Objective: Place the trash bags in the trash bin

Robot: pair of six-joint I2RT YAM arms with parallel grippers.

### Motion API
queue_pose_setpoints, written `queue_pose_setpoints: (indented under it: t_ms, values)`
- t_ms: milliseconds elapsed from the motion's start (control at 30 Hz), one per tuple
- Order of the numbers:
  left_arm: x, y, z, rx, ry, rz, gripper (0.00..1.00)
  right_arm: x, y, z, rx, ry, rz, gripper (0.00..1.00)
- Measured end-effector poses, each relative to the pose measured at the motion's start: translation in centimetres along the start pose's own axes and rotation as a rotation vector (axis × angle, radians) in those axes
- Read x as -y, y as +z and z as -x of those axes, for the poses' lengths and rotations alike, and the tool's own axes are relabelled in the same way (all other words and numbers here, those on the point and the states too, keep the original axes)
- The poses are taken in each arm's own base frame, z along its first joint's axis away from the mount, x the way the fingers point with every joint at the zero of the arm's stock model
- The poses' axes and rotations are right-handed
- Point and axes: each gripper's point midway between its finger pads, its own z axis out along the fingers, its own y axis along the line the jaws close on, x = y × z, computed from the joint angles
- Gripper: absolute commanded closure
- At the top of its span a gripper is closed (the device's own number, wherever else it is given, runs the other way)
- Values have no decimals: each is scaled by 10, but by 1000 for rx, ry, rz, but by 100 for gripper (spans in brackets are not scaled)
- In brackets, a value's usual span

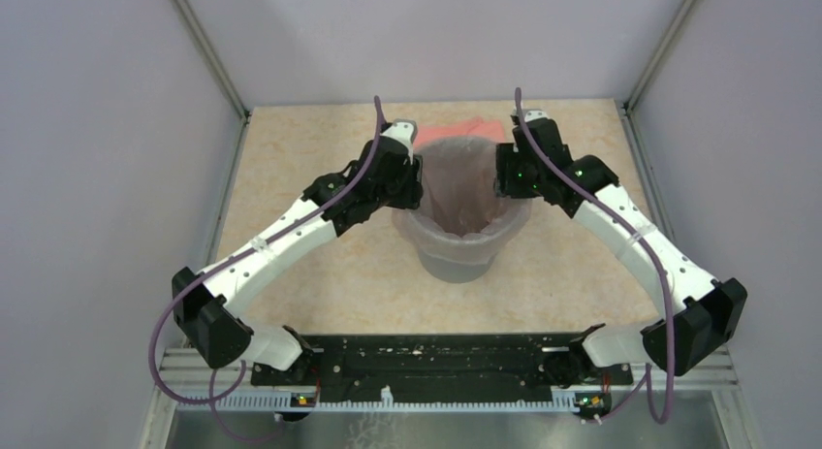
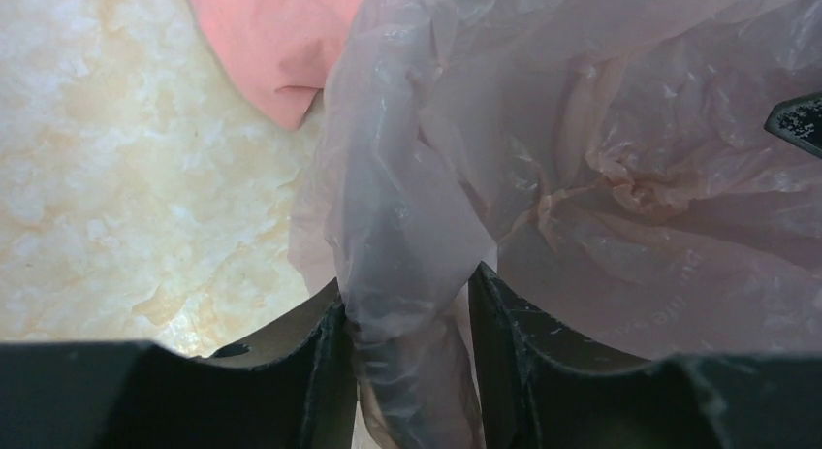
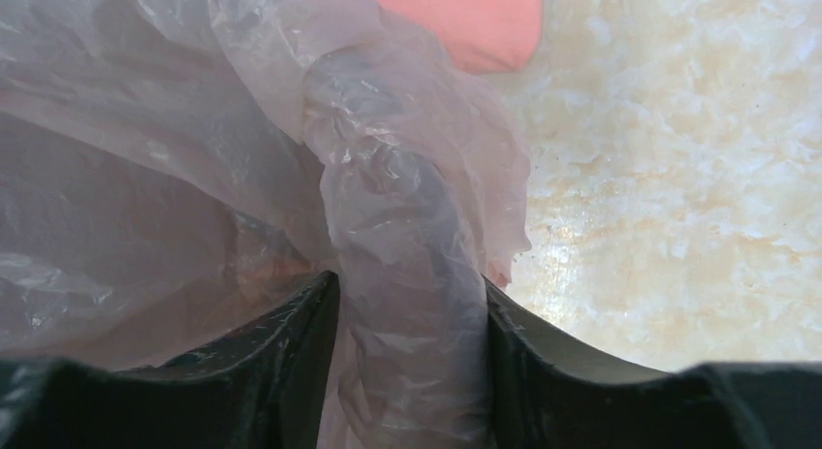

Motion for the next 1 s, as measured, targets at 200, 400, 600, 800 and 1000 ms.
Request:
queue_pose_setpoints:
  t_ms: [200, 400, 600, 800, 1000]
  values:
    - [0, 5, 7, 45, -3, -6, 59, 6, 4, 4, 19, 13, -24, 62]
    - [2, 7, 14, 88, -12, -23, 48, 5, 4, 6, 33, 20, -18, 35]
    - [6, 8, 15, 96, -5, -43, 34, 3, 3, 6, 29, 18, -6, 13]
    - [6, 6, 15, 94, 1, -44, 15, 4, -4, 4, 19, 14, -3, 1]
    - [6, -5, 18, 103, 14, -51, 2, 2, -29, 21, 87, 29, 28, 1]
